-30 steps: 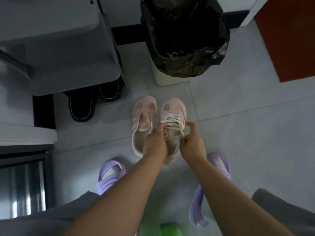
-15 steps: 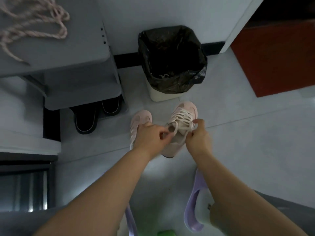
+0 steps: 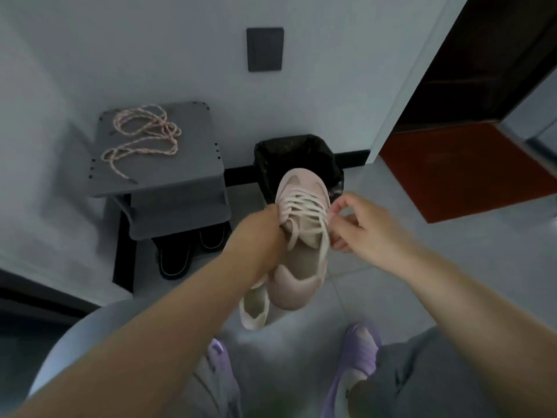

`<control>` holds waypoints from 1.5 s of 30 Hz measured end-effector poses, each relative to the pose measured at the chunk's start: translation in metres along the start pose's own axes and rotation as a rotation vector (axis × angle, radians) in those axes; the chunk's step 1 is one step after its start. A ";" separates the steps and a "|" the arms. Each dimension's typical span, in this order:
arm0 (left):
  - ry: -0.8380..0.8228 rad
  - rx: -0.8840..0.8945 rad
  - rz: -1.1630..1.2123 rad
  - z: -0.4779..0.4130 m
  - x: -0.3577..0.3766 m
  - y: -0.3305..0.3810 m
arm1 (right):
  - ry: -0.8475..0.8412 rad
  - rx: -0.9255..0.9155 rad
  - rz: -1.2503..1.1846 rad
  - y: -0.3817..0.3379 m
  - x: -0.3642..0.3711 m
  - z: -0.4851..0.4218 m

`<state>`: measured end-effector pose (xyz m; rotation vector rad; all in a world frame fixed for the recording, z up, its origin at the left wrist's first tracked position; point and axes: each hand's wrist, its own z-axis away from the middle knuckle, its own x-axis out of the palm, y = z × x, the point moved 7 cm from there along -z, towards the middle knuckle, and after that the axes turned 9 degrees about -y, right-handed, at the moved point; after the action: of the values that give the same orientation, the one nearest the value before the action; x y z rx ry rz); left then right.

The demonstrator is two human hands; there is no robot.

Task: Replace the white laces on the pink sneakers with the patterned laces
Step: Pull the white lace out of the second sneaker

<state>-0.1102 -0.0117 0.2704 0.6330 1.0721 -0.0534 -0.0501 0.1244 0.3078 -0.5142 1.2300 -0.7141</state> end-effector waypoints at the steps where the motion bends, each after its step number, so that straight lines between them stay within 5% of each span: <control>1: 0.027 0.009 0.071 0.008 -0.003 0.004 | 0.000 0.001 -0.028 -0.001 -0.002 0.001; 8: 0.099 0.064 0.631 0.019 -0.001 0.006 | 0.117 0.029 -0.016 0.002 -0.011 -0.011; 16: 0.002 0.208 0.636 0.005 0.011 0.009 | 0.134 -0.052 0.035 0.001 -0.014 -0.017; 23: 0.055 0.248 0.477 -0.006 0.004 0.010 | -0.105 -0.105 -0.926 0.004 -0.009 -0.030; 35: -0.104 0.214 0.847 -0.003 0.011 0.018 | -0.062 -0.141 -1.401 -0.003 -0.010 -0.035; 37: -0.077 0.206 0.810 -0.004 0.012 0.013 | -0.094 -0.165 -1.280 -0.008 -0.016 -0.033; 39: -0.042 0.195 0.822 -0.006 0.014 0.006 | -0.051 -0.188 -0.769 -0.006 -0.032 -0.031; 42: -0.002 0.195 0.830 -0.007 0.016 0.005 | 0.242 -0.179 0.063 -0.002 -0.070 -0.024; 45: 0.022 0.228 0.771 -0.007 0.017 0.005 | 0.511 -0.117 0.120 0.001 -0.092 -0.012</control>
<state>-0.1059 0.0000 0.2566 1.2199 0.7888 0.5063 -0.0770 0.1923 0.3643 -0.3570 1.7730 -0.6954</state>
